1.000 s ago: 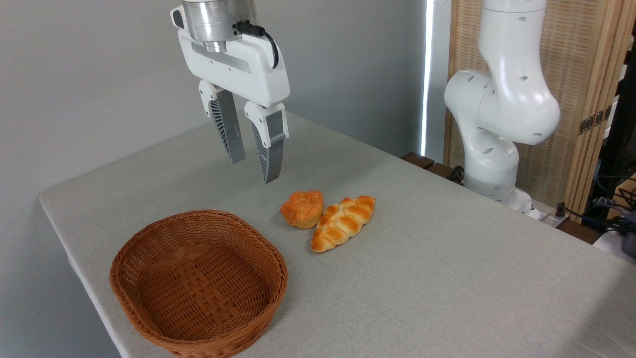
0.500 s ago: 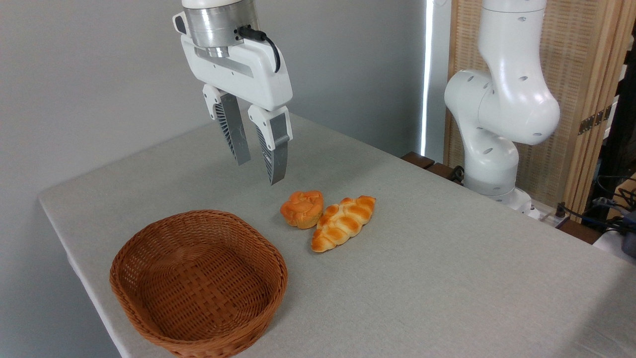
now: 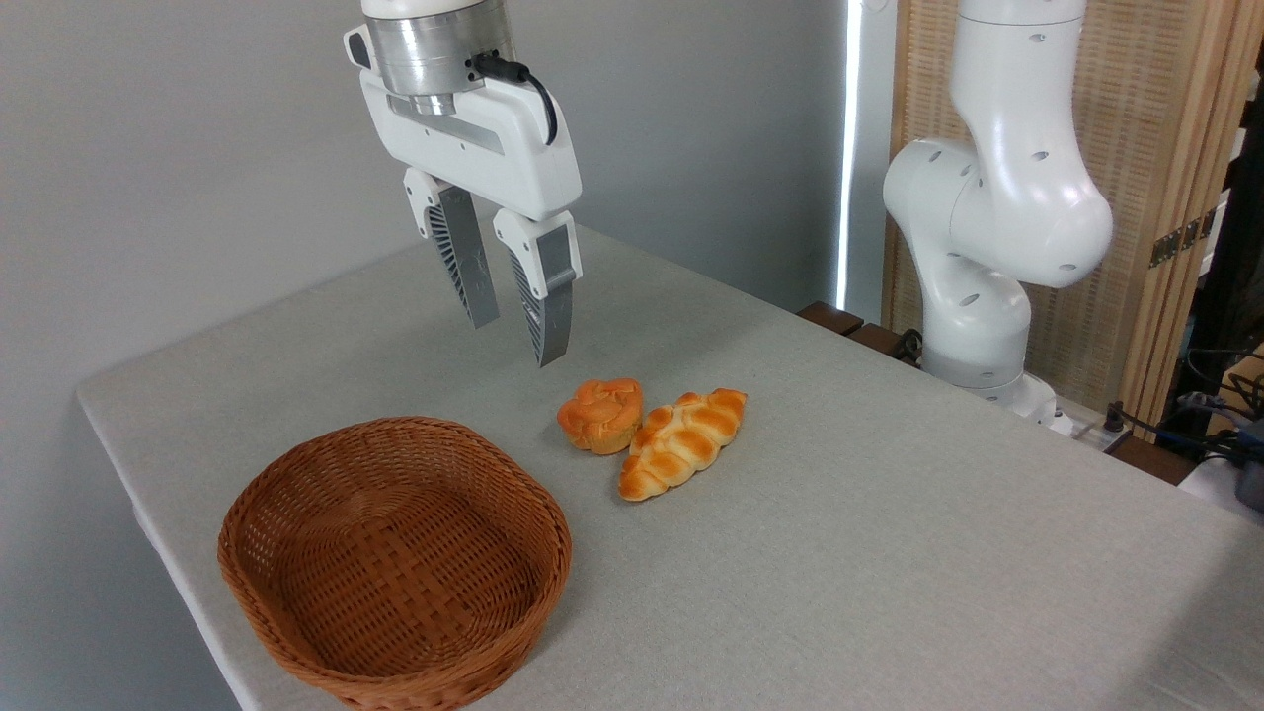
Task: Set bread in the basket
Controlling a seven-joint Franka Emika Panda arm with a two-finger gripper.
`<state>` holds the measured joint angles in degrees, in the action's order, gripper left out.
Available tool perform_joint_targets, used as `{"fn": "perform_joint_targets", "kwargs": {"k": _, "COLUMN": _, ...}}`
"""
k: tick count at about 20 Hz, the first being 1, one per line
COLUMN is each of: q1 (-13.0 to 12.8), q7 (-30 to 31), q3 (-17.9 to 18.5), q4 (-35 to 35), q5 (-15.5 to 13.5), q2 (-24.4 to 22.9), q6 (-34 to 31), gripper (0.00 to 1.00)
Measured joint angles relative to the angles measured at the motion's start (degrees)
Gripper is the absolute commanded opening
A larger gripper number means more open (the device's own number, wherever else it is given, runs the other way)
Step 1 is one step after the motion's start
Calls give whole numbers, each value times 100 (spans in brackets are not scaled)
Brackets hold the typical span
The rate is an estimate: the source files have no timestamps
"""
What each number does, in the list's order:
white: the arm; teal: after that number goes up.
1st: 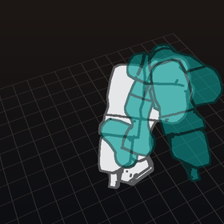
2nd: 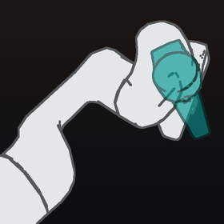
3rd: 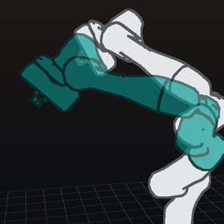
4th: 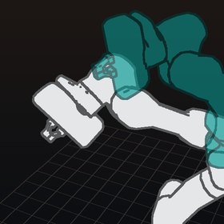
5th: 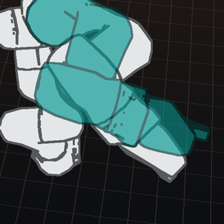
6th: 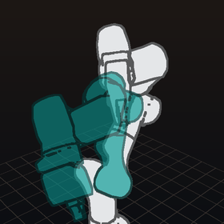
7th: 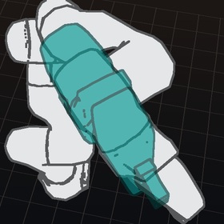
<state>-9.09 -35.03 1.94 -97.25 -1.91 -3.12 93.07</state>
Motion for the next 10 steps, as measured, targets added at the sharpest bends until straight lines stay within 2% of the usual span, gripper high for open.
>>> {"fn": "perform_joint_targets", "kwargs": {"k": 5, "q1": -14, "q7": -2, "q3": -18, "q4": -93, "q5": 0, "q2": -39, "q6": 0, "gripper": 100}}
{"fn": "perform_joint_targets", "kwargs": {"k": 10, "q1": -58, "q7": -41, "q3": -33, "q4": -645, "q5": 0, "q2": -372, "q6": 256, "gripper": 100}}
